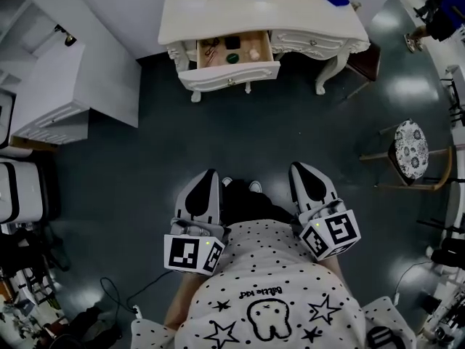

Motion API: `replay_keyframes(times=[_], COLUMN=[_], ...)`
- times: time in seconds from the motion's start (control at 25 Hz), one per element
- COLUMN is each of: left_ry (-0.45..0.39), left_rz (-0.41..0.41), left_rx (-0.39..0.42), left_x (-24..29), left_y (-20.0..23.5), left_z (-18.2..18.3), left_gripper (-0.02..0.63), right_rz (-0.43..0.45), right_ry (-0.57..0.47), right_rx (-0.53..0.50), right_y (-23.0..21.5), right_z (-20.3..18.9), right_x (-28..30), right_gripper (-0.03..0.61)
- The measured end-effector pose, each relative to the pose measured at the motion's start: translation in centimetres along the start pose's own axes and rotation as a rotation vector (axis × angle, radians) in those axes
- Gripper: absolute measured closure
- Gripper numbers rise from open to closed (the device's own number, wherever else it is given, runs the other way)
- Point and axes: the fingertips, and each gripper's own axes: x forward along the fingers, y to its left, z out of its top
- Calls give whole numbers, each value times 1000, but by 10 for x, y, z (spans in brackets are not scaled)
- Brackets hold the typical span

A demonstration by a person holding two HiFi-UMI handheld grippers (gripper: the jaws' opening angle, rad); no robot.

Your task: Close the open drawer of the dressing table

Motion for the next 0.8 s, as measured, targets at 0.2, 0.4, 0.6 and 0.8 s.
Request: replay_keyframes(times=[0.2,0.4,0.6,0.8], left_ry=[-33,-39,-30,-52], left_rz=[8,22,20,9], left_rx=[17,11,2,8], left_x=[8,26,58,90], left_y=[11,38,73,108], left_z=[13,22,32,58], left_gripper=[601,600,601,601], right_rz=[21,0,-32,-31], right_ry=[-37,4,16,6], right_rx=[16,8,-12,-22], right_y=[0,-4,-11,-10], right_z=[6,5,22,46], right_x=[0,23,61,104], right_gripper=[569,569,569,569])
